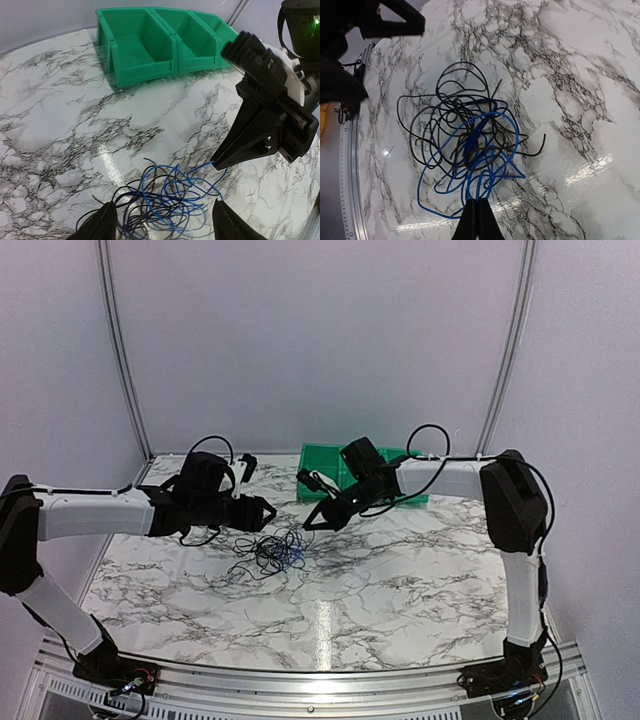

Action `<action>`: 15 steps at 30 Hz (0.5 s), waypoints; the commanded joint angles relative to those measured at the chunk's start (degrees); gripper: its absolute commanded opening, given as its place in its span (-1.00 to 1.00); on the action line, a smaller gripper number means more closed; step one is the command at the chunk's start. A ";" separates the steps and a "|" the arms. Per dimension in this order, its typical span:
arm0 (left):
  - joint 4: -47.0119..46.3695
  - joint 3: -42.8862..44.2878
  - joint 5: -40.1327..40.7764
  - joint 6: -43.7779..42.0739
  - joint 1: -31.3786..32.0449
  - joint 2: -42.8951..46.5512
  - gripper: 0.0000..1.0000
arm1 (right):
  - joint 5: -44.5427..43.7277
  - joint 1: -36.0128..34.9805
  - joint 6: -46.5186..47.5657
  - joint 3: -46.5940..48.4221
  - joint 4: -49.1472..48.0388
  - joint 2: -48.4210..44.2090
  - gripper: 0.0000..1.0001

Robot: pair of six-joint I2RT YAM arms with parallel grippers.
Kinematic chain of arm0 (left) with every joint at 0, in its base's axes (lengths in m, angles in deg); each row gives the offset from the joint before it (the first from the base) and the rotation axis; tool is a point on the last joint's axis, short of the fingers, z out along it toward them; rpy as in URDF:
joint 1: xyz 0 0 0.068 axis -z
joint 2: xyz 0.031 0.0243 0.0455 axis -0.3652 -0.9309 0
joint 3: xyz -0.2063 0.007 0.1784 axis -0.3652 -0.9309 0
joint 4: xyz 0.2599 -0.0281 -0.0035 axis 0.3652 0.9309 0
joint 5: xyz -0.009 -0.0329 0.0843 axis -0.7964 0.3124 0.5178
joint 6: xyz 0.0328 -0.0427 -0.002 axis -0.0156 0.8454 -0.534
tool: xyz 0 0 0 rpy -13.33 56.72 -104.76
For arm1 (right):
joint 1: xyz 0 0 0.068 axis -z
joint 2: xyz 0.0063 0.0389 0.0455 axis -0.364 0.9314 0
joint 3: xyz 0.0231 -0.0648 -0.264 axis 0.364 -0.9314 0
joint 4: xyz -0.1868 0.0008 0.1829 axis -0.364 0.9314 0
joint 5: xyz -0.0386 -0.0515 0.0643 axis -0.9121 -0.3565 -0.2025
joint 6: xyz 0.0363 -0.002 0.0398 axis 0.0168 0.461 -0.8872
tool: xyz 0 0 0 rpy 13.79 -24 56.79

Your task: Untangle the cables

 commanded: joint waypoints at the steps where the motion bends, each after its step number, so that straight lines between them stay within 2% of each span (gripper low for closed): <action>1: -10.43 -0.77 5.16 2.83 4.83 -1.90 0.37 | 3.62 -0.32 -1.15 -0.30 -2.87 -5.56 -1.00; 4: -14.48 -0.67 6.88 4.78 6.54 -5.03 0.35 | 4.23 -0.22 -1.04 -0.43 -2.49 -6.24 -1.00; 8: -15.31 1.01 6.78 6.64 7.61 -9.61 0.26 | 5.13 -0.22 -1.37 -1.45 -2.96 -7.27 -1.00; 15: -20.25 1.22 9.09 11.38 8.74 -15.75 0.24 | 5.52 -0.07 -1.63 -2.75 -4.17 -8.93 -1.00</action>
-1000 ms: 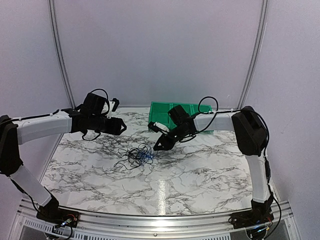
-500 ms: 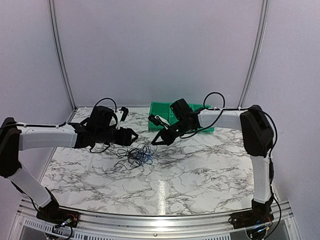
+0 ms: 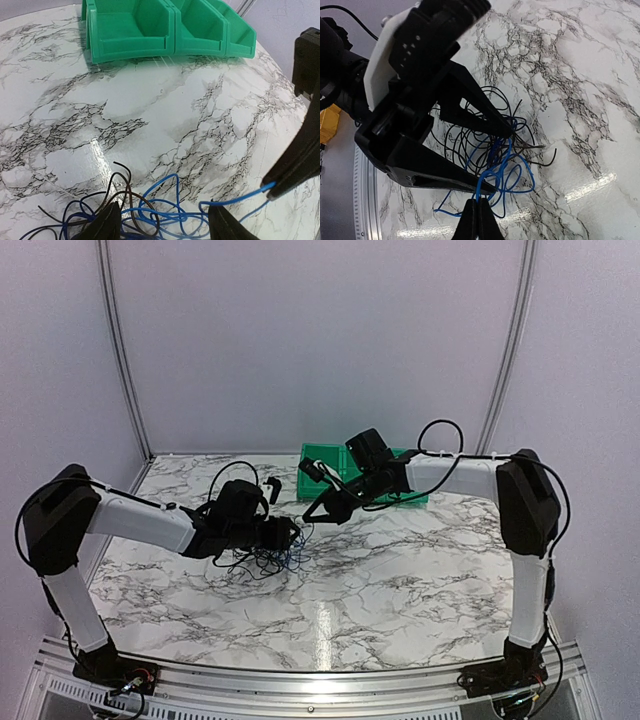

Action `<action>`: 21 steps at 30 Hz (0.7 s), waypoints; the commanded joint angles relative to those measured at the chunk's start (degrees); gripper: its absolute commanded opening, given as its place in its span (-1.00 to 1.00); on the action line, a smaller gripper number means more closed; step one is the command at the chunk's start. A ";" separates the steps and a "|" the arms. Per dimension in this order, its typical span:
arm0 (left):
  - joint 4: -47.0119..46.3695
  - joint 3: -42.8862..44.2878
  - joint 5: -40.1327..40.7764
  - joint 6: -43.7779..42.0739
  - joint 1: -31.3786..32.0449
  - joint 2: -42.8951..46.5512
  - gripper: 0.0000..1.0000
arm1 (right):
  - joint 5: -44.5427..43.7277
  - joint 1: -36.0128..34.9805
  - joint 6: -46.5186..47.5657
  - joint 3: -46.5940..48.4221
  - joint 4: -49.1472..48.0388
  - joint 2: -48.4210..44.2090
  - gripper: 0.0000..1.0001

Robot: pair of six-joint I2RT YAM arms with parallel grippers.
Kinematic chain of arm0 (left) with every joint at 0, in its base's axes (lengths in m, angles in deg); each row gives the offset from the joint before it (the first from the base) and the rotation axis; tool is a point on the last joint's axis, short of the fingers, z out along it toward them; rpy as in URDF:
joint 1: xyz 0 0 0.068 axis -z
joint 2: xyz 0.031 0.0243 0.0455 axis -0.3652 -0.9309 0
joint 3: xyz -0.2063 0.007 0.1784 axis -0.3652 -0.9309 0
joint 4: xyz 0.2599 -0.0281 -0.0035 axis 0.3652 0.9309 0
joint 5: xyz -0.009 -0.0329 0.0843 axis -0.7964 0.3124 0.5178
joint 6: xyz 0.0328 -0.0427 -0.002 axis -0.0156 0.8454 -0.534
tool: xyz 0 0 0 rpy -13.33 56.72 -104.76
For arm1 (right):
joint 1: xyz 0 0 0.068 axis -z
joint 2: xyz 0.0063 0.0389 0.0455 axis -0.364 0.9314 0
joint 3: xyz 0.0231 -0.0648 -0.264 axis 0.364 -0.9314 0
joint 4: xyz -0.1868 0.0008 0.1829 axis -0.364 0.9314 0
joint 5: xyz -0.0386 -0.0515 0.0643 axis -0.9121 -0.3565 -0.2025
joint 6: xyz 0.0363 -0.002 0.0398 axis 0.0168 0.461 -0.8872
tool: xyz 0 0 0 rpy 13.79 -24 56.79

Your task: Untangle the cables

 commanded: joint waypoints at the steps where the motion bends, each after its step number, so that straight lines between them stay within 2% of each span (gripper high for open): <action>1: -7.23 1.26 3.47 4.48 0.76 -3.43 0.24 | 2.01 -0.06 -0.90 -0.23 -1.72 -2.86 -1.00; 8: -13.20 3.74 9.18 6.65 0.70 -10.22 0.23 | 5.37 -0.09 -2.57 1.15 -1.60 -3.55 -1.00; 15: -13.54 2.29 12.84 7.36 0.68 -14.04 0.19 | 5.24 0.28 1.31 11.31 5.68 -9.67 -1.00; 21: -13.68 -0.25 14.29 6.29 0.69 -14.92 0.15 | 5.06 2.46 0.52 20.73 6.77 -15.49 -1.00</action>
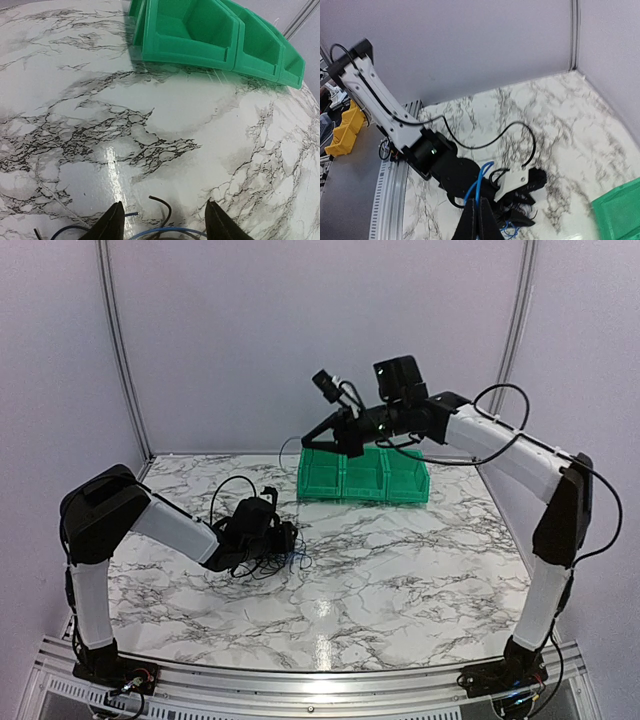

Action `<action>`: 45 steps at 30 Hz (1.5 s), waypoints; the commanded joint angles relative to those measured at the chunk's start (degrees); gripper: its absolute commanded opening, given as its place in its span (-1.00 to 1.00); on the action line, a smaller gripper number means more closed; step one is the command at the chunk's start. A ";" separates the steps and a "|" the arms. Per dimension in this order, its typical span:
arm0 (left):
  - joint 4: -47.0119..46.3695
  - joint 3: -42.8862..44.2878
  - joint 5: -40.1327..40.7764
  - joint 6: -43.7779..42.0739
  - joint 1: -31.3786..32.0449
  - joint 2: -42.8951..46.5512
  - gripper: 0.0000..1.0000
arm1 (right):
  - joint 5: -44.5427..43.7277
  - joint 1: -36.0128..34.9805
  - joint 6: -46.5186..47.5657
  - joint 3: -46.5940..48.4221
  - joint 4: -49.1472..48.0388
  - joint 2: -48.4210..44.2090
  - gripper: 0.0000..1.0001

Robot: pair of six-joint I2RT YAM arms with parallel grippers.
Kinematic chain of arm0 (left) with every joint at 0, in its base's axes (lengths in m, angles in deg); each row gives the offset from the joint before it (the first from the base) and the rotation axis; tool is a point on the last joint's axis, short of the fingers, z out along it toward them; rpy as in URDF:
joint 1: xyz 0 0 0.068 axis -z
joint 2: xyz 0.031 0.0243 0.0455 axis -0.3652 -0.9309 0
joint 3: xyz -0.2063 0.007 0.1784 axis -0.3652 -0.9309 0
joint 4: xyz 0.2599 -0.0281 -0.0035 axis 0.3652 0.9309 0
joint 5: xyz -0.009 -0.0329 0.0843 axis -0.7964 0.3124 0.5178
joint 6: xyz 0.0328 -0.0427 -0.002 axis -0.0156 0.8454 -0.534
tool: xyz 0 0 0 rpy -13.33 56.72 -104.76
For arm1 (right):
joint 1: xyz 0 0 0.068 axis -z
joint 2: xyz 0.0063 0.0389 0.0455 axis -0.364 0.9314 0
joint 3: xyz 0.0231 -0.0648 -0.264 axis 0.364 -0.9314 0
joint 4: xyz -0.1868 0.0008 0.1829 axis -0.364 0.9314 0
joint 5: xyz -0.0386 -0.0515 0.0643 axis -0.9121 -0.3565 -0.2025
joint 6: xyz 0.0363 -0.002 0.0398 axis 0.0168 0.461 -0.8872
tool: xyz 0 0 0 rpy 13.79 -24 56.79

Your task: Untangle the cables

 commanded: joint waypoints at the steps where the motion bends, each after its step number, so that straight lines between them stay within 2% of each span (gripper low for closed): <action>1: -0.85 -2.40 2.58 -0.50 0.11 -1.61 0.14 | 1.16 2.24 0.15 9.48 1.09 -6.66 -1.00; 8: -0.92 -5.09 3.32 -0.99 0.09 -2.17 0.13 | 0.34 5.11 0.58 21.82 4.75 -7.45 -1.00; 18: -1.19 -8.48 4.57 -0.90 0.08 -2.95 0.15 | -3.65 9.79 1.97 29.64 5.55 -9.10 -1.00; 27: -1.56 -12.07 5.29 -1.67 0.09 -1.72 0.15 | -6.70 18.86 2.15 36.55 4.76 -11.14 -1.00; 32: -1.65 -13.42 6.30 -1.96 0.09 -0.97 0.15 | -8.35 20.60 3.05 33.92 4.92 -13.03 -1.00; 37: -1.66 -14.57 8.00 -3.25 0.01 0.59 0.15 | -9.94 20.62 3.98 27.18 4.54 -15.29 -1.00; 45: -1.65 -17.28 10.04 -5.67 -0.59 5.13 0.16 | -13.32 21.66 9.18 3.95 4.73 -22.22 -1.00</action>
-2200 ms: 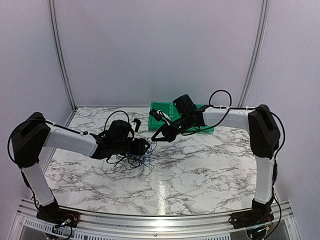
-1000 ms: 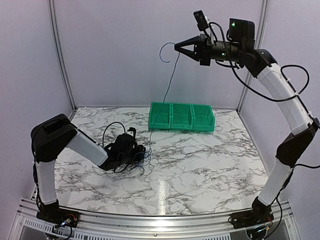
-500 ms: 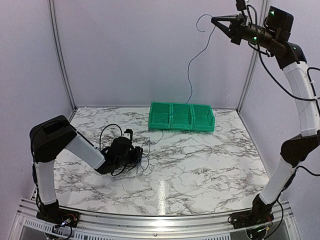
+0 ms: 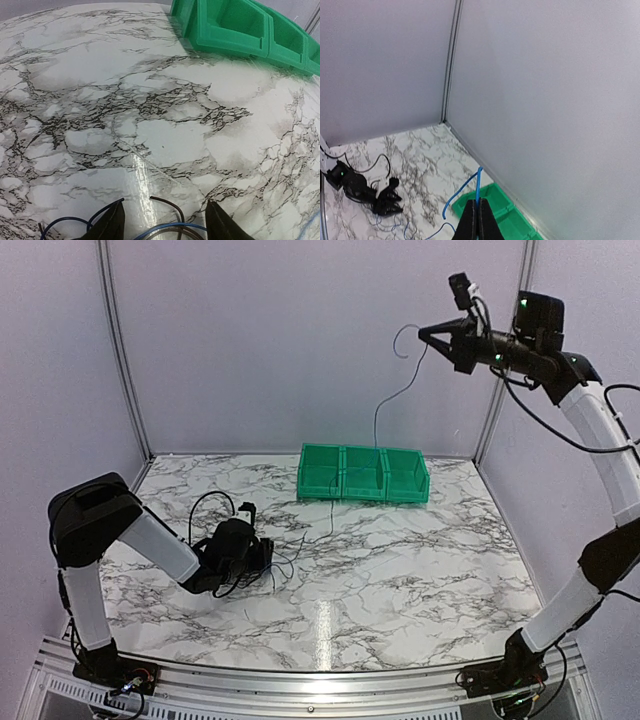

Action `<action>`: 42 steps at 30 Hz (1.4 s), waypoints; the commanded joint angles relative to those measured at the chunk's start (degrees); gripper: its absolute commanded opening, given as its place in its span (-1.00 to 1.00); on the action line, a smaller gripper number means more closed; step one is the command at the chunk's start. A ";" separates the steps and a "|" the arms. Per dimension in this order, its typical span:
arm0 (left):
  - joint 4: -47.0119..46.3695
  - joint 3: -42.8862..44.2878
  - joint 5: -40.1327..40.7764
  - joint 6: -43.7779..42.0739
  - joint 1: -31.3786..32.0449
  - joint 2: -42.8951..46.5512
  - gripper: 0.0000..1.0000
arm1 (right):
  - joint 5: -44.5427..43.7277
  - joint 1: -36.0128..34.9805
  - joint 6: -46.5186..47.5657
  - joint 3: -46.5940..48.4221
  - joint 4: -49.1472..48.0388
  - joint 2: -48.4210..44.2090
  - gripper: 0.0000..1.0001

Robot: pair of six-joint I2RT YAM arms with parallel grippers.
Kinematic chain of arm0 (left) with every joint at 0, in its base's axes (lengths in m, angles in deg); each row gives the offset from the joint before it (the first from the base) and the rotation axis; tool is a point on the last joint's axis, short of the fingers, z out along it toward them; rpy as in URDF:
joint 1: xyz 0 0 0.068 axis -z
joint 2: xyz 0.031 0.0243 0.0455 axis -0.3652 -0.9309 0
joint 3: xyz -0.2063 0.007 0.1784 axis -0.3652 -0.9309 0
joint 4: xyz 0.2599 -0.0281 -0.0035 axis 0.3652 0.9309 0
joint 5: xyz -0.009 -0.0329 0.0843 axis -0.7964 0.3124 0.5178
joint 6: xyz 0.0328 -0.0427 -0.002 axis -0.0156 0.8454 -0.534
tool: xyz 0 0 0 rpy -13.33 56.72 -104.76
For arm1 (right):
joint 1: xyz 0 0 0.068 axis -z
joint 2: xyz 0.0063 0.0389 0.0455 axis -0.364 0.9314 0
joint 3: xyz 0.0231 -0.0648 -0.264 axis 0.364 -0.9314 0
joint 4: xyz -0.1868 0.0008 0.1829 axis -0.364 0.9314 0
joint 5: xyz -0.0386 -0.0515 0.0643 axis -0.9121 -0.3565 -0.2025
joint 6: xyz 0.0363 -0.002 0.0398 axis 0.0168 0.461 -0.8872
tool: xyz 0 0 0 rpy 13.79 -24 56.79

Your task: Untangle the cables

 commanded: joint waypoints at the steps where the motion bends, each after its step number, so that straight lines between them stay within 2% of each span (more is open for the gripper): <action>1: 8.30 -2.97 1.77 -1.89 -0.65 1.97 0.16 | -3.53 1.25 4.23 -11.47 0.70 -4.03 -1.00; 6: 7.99 -4.34 1.83 -5.11 -0.62 8.17 0.23 | -4.03 1.32 5.75 -25.76 -1.24 -7.78 -1.00; 10: 6.43 -4.94 0.78 -9.24 -0.52 14.40 0.30 | -1.32 1.31 5.29 -32.83 -4.20 -8.81 -1.00; 17: 4.41 -4.21 -14.17 -16.05 0.63 22.01 0.35 | 3.27 1.27 4.15 -37.34 -7.41 -8.43 -1.00; 20: 4.43 -4.00 -21.19 -16.04 0.74 22.02 0.33 | 4.16 1.07 4.17 -38.00 -7.88 -8.18 -1.00; 28: 5.30 -3.21 -29.21 -14.32 2.68 17.23 0.20 | 1.67 1.00 6.08 -40.68 -7.59 -8.26 -1.00; 35: 10.48 -0.55 -30.63 -16.32 4.70 13.21 0.12 | -3.90 1.03 12.49 -47.00 -4.75 -9.78 -1.00; 39: 10.77 -0.80 -30.58 -16.54 4.70 10.55 0.10 | -10.77 1.04 17.12 -52.11 -3.12 -8.80 -1.00; 40: 10.84 -0.78 -30.73 -16.54 4.70 9.86 0.09 | -12.11 0.85 17.86 -52.83 -2.99 -8.22 -0.93; 42: 10.81 -0.70 -30.62 -16.60 4.70 8.24 0.05 | -15.22 -0.32 19.41 -53.81 -2.65 -7.21 -0.51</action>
